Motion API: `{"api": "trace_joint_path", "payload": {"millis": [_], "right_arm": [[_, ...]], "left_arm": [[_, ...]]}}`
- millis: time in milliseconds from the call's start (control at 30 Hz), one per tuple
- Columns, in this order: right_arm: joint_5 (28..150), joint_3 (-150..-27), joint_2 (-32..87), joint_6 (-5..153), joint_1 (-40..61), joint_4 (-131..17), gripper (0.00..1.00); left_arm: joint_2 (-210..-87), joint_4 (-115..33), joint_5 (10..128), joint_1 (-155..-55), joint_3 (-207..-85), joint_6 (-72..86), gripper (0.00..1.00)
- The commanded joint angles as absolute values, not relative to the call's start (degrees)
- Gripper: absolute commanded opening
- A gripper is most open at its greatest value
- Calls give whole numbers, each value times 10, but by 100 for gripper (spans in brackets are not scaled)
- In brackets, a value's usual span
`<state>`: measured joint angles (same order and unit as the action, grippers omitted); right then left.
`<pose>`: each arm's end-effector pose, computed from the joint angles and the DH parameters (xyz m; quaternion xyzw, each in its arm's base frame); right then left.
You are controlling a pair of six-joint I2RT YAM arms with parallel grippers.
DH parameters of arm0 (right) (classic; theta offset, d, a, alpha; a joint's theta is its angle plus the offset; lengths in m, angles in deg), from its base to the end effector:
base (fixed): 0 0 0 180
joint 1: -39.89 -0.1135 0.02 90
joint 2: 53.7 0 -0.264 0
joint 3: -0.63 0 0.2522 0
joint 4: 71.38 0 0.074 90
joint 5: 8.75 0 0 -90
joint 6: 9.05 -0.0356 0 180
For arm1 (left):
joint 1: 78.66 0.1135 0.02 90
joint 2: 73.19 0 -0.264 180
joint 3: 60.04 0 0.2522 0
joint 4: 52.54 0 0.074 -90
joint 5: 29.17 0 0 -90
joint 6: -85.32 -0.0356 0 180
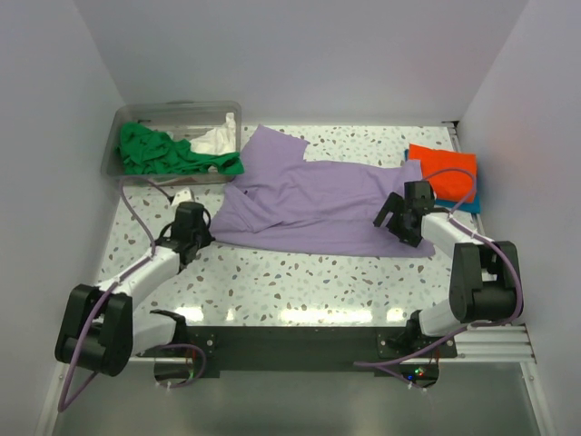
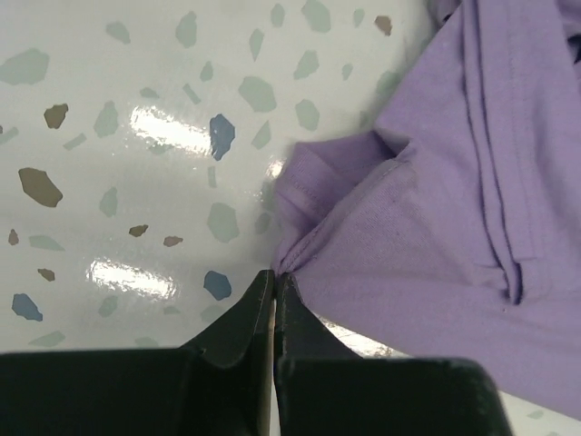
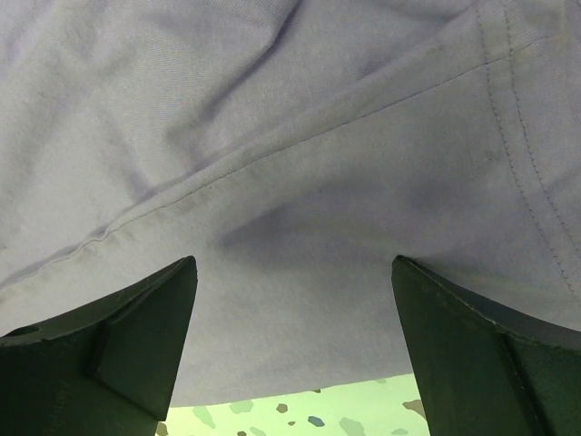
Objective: Fold and stack the t-shirts
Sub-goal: Fold the tshirt
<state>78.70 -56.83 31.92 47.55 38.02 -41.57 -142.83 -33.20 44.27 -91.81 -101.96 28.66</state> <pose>0.2802 0.0076 0.1648 0.2670 0.9231 0.0632 0.2693 0.2215 -0.0413 0.1645 -0.2133 0.8974 -0.0198 0.3857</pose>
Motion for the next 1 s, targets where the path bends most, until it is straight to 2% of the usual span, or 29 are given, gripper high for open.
{"api": "trace_joint_path", "payload": {"millis": [0,300,600,733,967], "right_arm": [[745,-544,341,476,386,-374,93],[745,-544,338,474,390,-370,94],[729,-541,321,471,390,-365,94],[728,-541,321,471,390,-364,94],[728,-541,311,471,390,-361,93]], "left_arm": [[-1399,-317,449,-913,-1036,273,0],[-1418,-279,414,-913,-1054,278,1],[-1388,-260,381,-915,-1053,285,13],[-1388,-251,362,-918,-1056,285,23],[-1383,-255,372,-921,-1059,279,24]]}}
